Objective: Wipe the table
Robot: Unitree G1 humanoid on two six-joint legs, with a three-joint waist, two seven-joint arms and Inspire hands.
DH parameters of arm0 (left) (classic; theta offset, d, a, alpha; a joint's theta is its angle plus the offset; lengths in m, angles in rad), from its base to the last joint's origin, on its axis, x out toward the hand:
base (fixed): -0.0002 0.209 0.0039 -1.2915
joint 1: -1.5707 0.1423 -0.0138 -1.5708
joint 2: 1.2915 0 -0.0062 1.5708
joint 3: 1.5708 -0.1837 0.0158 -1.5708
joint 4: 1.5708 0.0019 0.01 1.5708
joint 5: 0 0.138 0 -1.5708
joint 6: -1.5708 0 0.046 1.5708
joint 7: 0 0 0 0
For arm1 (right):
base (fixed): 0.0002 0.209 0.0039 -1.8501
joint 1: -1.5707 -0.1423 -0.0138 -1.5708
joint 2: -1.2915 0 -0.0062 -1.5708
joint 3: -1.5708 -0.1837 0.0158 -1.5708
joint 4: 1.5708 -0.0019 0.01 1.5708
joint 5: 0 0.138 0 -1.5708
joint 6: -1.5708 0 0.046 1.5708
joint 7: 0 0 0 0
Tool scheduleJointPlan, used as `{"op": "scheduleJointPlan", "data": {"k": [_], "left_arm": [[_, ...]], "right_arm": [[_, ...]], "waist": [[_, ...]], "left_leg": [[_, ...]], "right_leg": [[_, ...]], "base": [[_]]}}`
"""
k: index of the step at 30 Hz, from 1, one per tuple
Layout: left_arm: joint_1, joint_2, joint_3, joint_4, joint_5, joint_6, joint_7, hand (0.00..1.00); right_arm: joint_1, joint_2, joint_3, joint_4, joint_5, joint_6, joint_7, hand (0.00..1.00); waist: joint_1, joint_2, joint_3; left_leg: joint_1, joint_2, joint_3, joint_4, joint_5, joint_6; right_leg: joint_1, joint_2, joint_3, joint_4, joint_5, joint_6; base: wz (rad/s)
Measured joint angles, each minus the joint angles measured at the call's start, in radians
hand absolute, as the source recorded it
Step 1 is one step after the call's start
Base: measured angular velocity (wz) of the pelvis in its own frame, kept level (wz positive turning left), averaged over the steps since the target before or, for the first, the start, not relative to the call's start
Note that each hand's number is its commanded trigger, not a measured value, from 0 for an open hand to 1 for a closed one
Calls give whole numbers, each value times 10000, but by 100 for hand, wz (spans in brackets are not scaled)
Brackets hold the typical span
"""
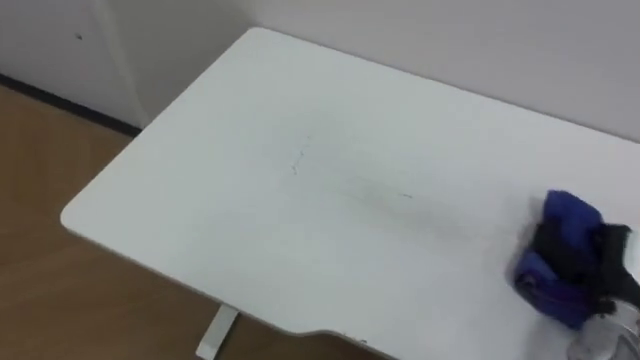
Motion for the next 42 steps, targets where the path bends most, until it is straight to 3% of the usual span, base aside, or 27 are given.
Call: {"op": "scheduleJointPlan", "data": {"k": [4, 7, 9, 10, 12, 13, 15, 16, 17, 18, 19, 20, 21, 24, 25, 26, 27, 29, 32, 34, 35, 36, 38, 39, 40, 41, 42], "left_arm": [[-341, 19, -275, -6, -5, 46, -12, 0], [-675, 13, -985, 115, -1, 91, 15, 0], [-1191, 15, -1277, 451, 16, 78, 24, 0], [-1317, 38, -1272, 590, 17, 64, 29, 0], [-1888, 270, -1269, 1258, 5, 54, 5, 0], [-2047, 344, -1260, 1407, 5, 41, -4, 0], [-2679, 472, -1349, 1559, -3, -137, -30, 0], [-2674, 562, -1387, 1515, -9, -302, -34, 0], [-2621, 638, -1411, 1485, -9, -296, -44, 0], [-2520, 753, -1433, 1404, -23, -203, -77, 0], [-2460, 904, -1428, 1393, -17, -132, -95, 0], [-2395, 1116, -1391, 1391, -6, -2, -140, 0], [-2228, 1165, -1344, 1379, -10, 30, -140, 0], [-1616, 995, -1352, 1404, -106, 80, -473, 0], [-1509, 972, -1321, 1403, -99, 80, -486, 0], [-1374, 946, -1263, 1391, -90, 72, -482, 0], [-1272, 911, -1269, 1385, -91, 57, -487, 0], [-1091, 839, -1267, 1356, -91, -5, -491, 0], [-1034, 560, -1258, 1188, -75, -76, -507, 0], [-811, 287, -1326, 930, -80, -11, -527, 0], [-741, 176, -1402, 805, -105, 127, -529, 0], [-744, 157, -1452, 687, -163, 274, -506, 0], [-561, 89, -1455, 646, -208, 529, -424, 0], [-556, 8, -1438, 624, -214, 621, -393, 0], [-557, -9, -1439, 610, -217, 641, -378, 0], [-585, -10, -1416, 529, -225, 668, -205, 0], [-566, -7, -1368, 345, -224, 672, 43, 0]], "right_arm": [[406, -149, -73, 3, 192, 149, -13, 100], [-99, -95, 453, -54, 190, 937, -11, 100], [-912, 259, 1377, -296, -204, 1828, 82, 100], [-1181, 410, 1725, -368, -369, 1993, 138, 100], [-2773, 1256, 3477, -795, -1076, 2470, 761, 100], [-3262, 1513, 3936, -796, -1269, 2448, 940, 100], [-4931, 1810, 4928, -657, -2248, 1989, 1671, 100], [-5556, 1801, 4941, -604, -2323, 1869, 1823, 100], [-5774, 1778, 4941, -620, -2323, 1861, 1823, 100], [-5998, 1662, 4929, -568, -2295, 1801, 1781, 100], [-6030, 1562, 4905, -550, -2250, 1748, 1756, 100], [-5810, 1270, 4860, -547, -2241, 1626, 1754, 100], [-5310, 954, 4830, -606, -2270, 1546, 1799, 100], [-3449, 328, 4298, -1063, -2146, 1319, 1938, 100], [-3095, 188, 4133, -1330, -2135, 1317, 1936, 100], [-2548, 13, 3818, -1647, -2093, 1301, 1931, 100], [-2230, -136, 3662, -1652, -2077, 1277, 1925, 100], [-1965, -178, 3366, -1599, -2083, 1325, 1961, 100], [-1898, -168, 3047, -1579, -2062, 1289, 2161, 100], [-1926, -166, 3021, -1696, -1829, 1198, 2410, 100], [-1968, -168, 2961, -1824, -1728, 1201, 2490, 100], [-1964, -136, 2926, -1940, -1486, 1208, 2446, 100], [-1907, -97, 2941, -1973, -1312, 1155, 2241, 100], [-1751, -72, 2814, -1987, -1247, 1043, 2020, 100], [-1691, -55, 2763, -1956, -1228, 967, 1907, 100], [-1494, 29, 2721, -1975, -1114, 802, 1623, 100], [-1336, 157, 2703, -1984, -1034, 648, 1323, 100]], "waist": [[-37, 68, 19], [417, 255, 47], [1213, 407, 53], [1470, 411, 52], [2381, 386, 65], [2557, 354, 94], [2976, 357, 241], [3202, 297, 239], [3245, 254, 227], [3241, 143, 197], [3220, 81, 188], [3179, 55, 220], [3171, 99, 199], [2593, 152, 226], [2425, 167, 231], [2163, 147, 193], [1876, 177, 200], [1544, 201, 187], [1339, 150, 215], [1374, 248, 227], [1417, 347, 256], [1432, 398, 310], [1381, 476, 294], [1294, 569, 218], [1229, 602, 189], [985, 573, 155], [797, 533, 131]], "left_leg": [[-36, 108, 141, 441, -239, -24], [-178, 387, 605, 1391, -782, 44], [-473, 877, 1240, 2138, -1109, 59], [-560, 1010, 1425, 2270, -1149, 41], [-968, 1612, 2006, 2608, -1198, -103], [-1090, 1705, 2024, 2617, -1153, -162], [-1649, 1954, 1579, 2725, -879, -298], [-1904, 1978, 1276, 2651, -700, -463], [-2014, 1981, 1078, 2579, -601, -573], [-2202, 2122, 674, 2525, -399, -902], [-2291, 2217, 455, 2512, -314, -1058], [-2354, 2412, 87, 2439, -193, -1401], [-2121, 2801, -185, 2124, 9, -1580], [-1686, 3491, 274, 1263, 680, -895], [-1601, 3585, 451, 1111, 925, -819], [-1561, 3724, 752, 933, 1445, -535], [-1435, 3835, 1219, 858, 1962, -501], [-1224, 3782, 1558, 869, 2059, -587], [-997, 3277, 1716, 1097, 1726, -710], [-1117, 2372, 1464, 1831, 388, -524], [-1182, 1575, 1339, 2072, -402, -378], [-1162, 962, 1188, 1920, -729, -176], [-880, 702, 1173, 1671, -677, -108], [-756, 586, 1245, 1444, -640, -41], [-723, 525, 1249, 1341, -616, -5], [-648, 389, 1243, 1095, -539, 70], [-561, 301, 1232, 940, -502, 96]], "right_leg": [[8, -54, -136, 309, -54, -22], [-263, -253, -121, 1086, -297, -184], [-909, -387, 165, 1709, -452, -261], [-1112, -437, 123, 1841, -449, -251], [-1750, -754, -735, 2284, -250, -300], [-1896, -841, -971, 2451, -252, -284], [-2496, -1567, -482, 3975, -368, -168], [-2585, -1985, 28, 3919, -378, -146], [-2550, -2061, 225, 3616, -302, -127], [-2363, -2175, 360, 2707, 66, -174], [-2259, -2133, 348, 2275, 346, -231], [-2117, -1919, 342, 1958, 615, 277], [-1957, -1468, 165, 2226, 164, 587], [-2044, -932, 36, 2948, -797, 237], [-2063, -852, 35, 3020, -992, 80], [-2118, -701, 50, 3081, -1185, -235], [-1971, -510, 80, 2940, -1277, -413], [-1768, -228, 161, 2620, -1303, -730], [-1636, -75, 431, 2230, -1201, -1046], [-1466, -133, 679, 1865, -1043, -1334], [-1401, -180, 705, 1726, -936, -1385], [-1441, -240, 849, 1710, -877, -1300], [-1480, -137, 1196, 1486, -800, -1326], [-1425, -117, 1363, 1224, -711, -1545], [-1412, -119, 1391, 1147, -647, -1570], [-1390, -125, 1621, 988, -565, -1557], [-1319, -151, 1790, 839, -371, -1251]], "base": [[-17], [-53], [-96], [-115], [-103], [-32], [59], [83], [75], [60], [76], [62], [47], [10], [8], [0], [-6], [-12], [-27], [-37], [-41], [-49], [-31], [-13], [0], [9], [9]]}}
